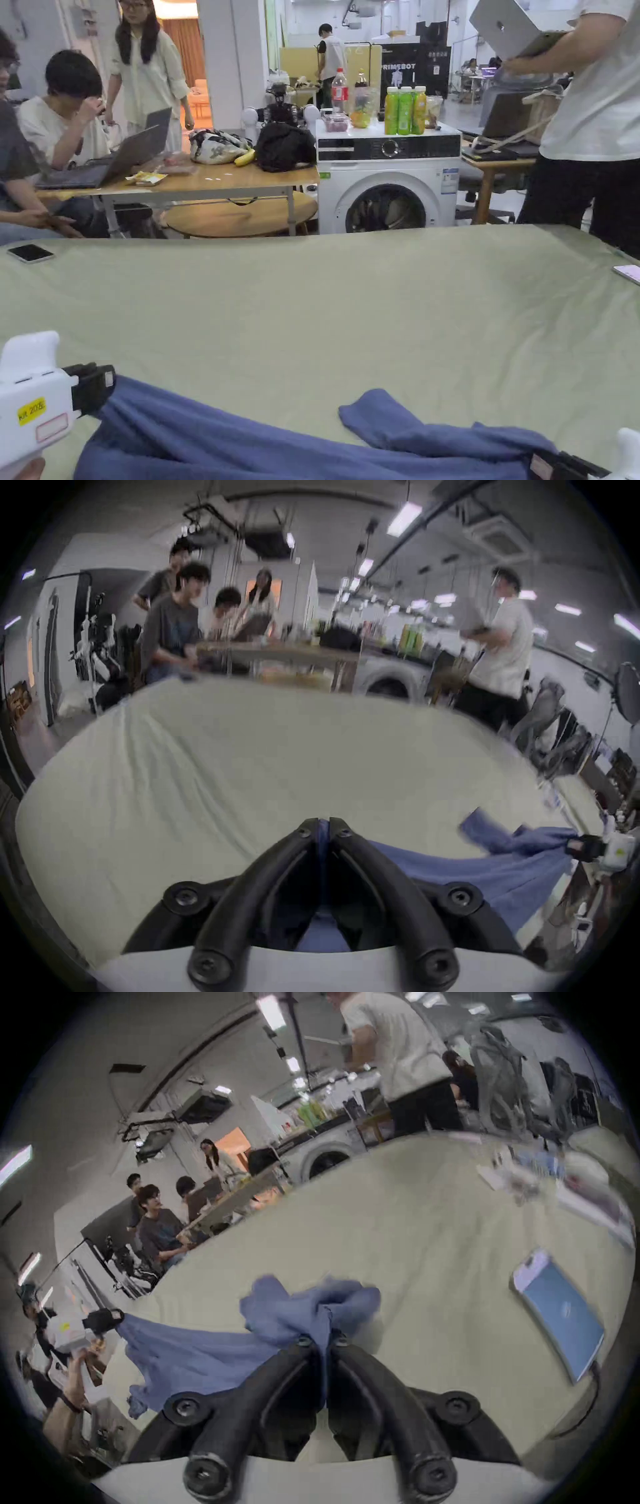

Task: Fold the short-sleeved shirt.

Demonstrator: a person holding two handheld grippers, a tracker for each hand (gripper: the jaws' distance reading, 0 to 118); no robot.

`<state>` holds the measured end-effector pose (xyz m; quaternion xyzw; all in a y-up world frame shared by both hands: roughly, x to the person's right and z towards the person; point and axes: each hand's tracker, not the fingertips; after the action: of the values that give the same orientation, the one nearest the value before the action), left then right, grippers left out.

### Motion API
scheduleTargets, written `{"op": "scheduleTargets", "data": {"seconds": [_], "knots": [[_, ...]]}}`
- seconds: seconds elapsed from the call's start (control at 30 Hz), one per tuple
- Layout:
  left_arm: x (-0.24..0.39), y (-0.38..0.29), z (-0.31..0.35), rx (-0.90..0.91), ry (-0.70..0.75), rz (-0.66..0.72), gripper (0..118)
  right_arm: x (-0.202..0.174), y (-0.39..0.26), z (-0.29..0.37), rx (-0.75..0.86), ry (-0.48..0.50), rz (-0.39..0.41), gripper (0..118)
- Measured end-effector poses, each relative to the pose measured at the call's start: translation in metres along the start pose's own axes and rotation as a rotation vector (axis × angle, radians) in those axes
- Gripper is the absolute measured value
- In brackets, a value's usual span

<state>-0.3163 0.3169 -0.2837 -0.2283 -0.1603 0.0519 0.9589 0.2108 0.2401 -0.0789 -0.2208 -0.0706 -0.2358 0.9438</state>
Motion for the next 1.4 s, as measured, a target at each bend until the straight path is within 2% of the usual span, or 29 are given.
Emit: {"op": "scheduleTargets", "data": {"seconds": [0.07, 0.27, 0.5, 0.57, 0.67, 0.77, 0.87, 1.1, 1.2, 1.4], "knots": [[0.005, 0.030, 0.032, 0.093, -0.005, -0.048, 0, -0.017, 0.028, 0.004, 0.037, 0.011, 0.065, 0], [0.006, 0.098, 0.090, 0.281, 0.006, -0.064, 0, -0.066, 0.124, 0.014, 0.152, 0.050, 0.158, 0], [-0.005, 0.152, 0.082, 0.358, 0.027, 0.000, 0, -0.112, 0.209, 0.010, 0.269, 0.047, 0.250, 0], [-0.001, 0.164, 0.073, 0.369, 0.044, -0.015, 0, -0.127, 0.226, 0.003, 0.309, 0.016, 0.302, 0], [-0.003, 0.184, 0.057, 0.387, 0.056, -0.001, 0, -0.144, 0.252, -0.015, 0.326, -0.011, 0.340, 0], [-0.004, 0.203, 0.040, 0.394, 0.089, -0.010, 0, -0.156, 0.279, -0.033, 0.330, -0.017, 0.339, 0], [-0.001, 0.219, 0.024, 0.375, 0.118, -0.044, 0, -0.161, 0.304, -0.054, 0.308, 0.028, 0.310, 0], [-0.003, 0.239, -0.014, 0.364, 0.155, -0.055, 0, -0.173, 0.334, -0.104, 0.306, -0.028, 0.329, 0], [0.001, 0.237, -0.028, 0.363, 0.168, -0.065, 0, -0.173, 0.334, -0.119, 0.312, -0.031, 0.307, 0], [0.000, 0.208, -0.054, 0.305, 0.174, -0.090, 0, -0.155, 0.306, -0.150, 0.244, -0.055, 0.322, 0]]}}
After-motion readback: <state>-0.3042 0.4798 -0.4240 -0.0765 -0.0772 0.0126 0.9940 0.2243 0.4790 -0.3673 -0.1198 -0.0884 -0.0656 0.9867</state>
